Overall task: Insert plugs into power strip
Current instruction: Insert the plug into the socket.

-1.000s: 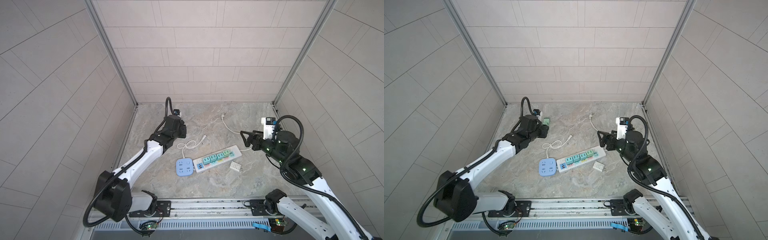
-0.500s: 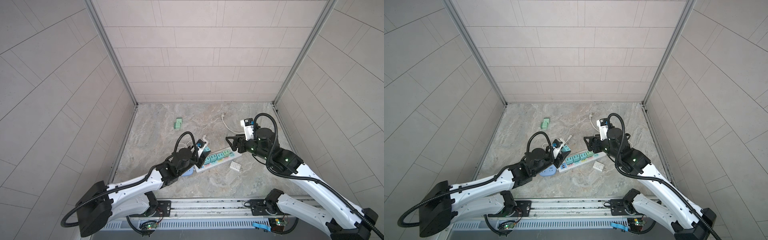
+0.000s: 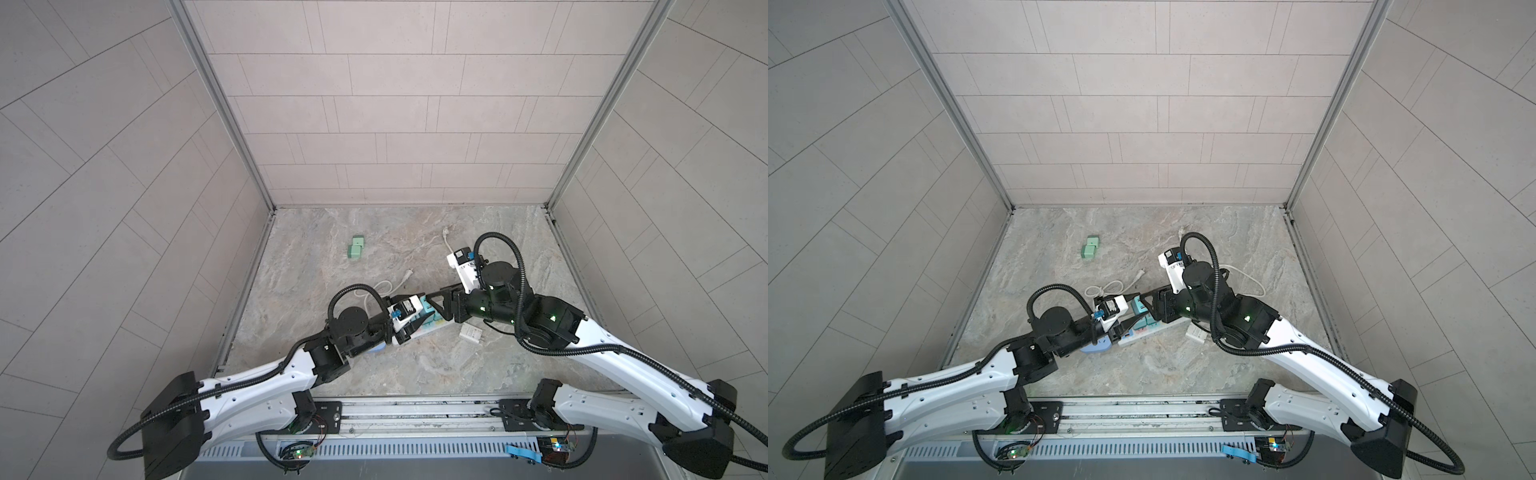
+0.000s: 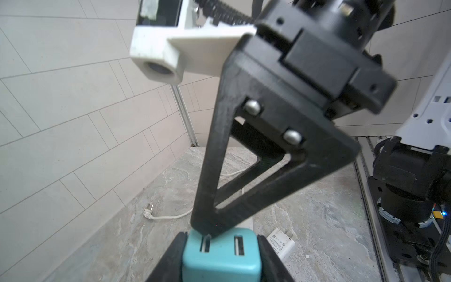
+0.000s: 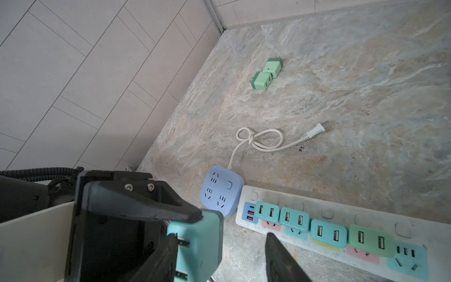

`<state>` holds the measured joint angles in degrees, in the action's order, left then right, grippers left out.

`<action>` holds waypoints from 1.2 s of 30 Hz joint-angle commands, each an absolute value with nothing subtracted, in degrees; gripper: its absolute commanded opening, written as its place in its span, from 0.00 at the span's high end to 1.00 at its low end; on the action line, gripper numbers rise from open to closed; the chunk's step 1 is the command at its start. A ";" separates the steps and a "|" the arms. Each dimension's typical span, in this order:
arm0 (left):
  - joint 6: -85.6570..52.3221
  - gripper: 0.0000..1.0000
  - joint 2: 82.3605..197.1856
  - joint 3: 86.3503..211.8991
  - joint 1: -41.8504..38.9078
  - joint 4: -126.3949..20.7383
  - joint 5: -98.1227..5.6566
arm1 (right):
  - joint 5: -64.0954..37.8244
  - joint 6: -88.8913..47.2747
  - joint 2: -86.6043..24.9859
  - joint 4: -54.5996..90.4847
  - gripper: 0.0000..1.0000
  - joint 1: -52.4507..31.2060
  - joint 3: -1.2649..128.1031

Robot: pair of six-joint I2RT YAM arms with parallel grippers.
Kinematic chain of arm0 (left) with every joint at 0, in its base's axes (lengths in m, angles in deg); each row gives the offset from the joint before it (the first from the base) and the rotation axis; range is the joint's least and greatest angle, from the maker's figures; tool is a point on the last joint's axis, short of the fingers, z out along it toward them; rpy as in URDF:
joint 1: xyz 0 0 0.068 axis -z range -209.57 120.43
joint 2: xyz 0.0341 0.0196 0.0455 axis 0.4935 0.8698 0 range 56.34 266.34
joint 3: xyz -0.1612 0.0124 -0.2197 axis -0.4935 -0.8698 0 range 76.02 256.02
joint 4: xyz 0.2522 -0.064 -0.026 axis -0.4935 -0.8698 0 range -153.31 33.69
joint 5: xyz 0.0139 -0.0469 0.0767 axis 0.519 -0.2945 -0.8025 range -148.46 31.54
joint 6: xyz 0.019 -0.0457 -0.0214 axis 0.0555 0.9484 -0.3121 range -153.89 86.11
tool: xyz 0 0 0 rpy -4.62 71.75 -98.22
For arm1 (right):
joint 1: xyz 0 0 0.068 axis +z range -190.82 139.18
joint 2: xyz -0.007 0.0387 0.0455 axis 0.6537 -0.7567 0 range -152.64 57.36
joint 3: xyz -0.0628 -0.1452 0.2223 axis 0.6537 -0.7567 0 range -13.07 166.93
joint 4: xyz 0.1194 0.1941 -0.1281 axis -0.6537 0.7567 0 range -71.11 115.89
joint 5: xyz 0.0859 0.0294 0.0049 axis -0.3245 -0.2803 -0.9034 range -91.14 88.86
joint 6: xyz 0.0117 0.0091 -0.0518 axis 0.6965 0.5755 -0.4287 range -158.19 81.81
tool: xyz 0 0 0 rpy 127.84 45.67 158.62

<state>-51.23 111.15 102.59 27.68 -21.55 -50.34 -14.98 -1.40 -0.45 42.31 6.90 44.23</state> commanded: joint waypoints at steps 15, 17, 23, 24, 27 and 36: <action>-56.50 0.95 112.36 104.78 27.96 -20.69 -50.02 | -10.25 -1.15 -4.35 47.17 0.46 12.97 48.96; -56.78 0.95 112.67 105.18 28.03 -20.87 -50.02 | -9.59 -0.97 -4.99 47.47 0.48 13.15 48.80; -57.15 0.95 112.47 105.64 27.96 -20.81 -49.41 | -5.82 -0.93 -6.49 49.15 0.49 13.56 49.49; -57.14 0.95 112.42 105.60 27.92 -20.86 -49.45 | -5.68 -0.93 -6.88 49.28 0.52 13.58 49.82; -57.52 0.95 113.01 105.59 27.87 -20.88 -49.80 | -4.73 -1.02 -8.15 50.26 0.64 14.05 51.13; -56.33 0.57 112.93 105.90 28.04 -21.39 -51.85 | -2.41 -1.30 -10.48 52.93 0.84 14.28 53.09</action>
